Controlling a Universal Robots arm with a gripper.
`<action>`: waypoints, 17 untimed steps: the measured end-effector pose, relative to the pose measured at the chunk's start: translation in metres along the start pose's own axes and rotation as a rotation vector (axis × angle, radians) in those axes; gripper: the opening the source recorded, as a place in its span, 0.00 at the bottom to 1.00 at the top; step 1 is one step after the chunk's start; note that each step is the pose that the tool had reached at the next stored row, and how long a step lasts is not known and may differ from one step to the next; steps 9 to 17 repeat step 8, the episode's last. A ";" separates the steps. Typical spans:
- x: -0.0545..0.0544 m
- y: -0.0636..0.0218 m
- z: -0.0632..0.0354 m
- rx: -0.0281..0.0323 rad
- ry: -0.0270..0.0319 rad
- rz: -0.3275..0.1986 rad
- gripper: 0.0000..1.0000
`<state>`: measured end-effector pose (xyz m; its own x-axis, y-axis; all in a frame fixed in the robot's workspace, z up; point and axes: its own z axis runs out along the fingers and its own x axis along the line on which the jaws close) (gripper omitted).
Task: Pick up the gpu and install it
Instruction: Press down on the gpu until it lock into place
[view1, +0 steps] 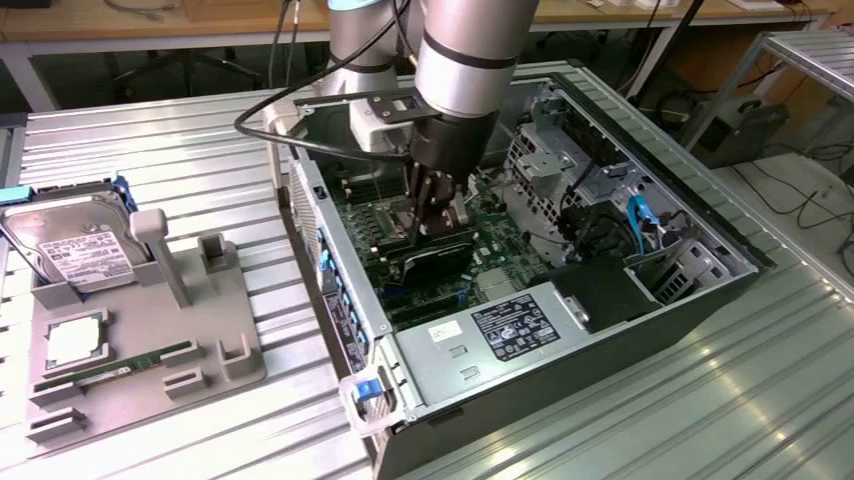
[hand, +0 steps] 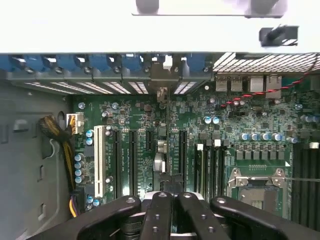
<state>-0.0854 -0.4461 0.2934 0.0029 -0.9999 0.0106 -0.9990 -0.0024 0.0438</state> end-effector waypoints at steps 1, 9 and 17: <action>0.000 0.0002 -0.0040 -0.0001 -0.0001 0.000 0.11; 0.000 0.0002 -0.0041 -0.0001 0.0000 0.000 0.11; 0.000 0.0002 -0.0041 -0.0001 0.0000 0.000 0.11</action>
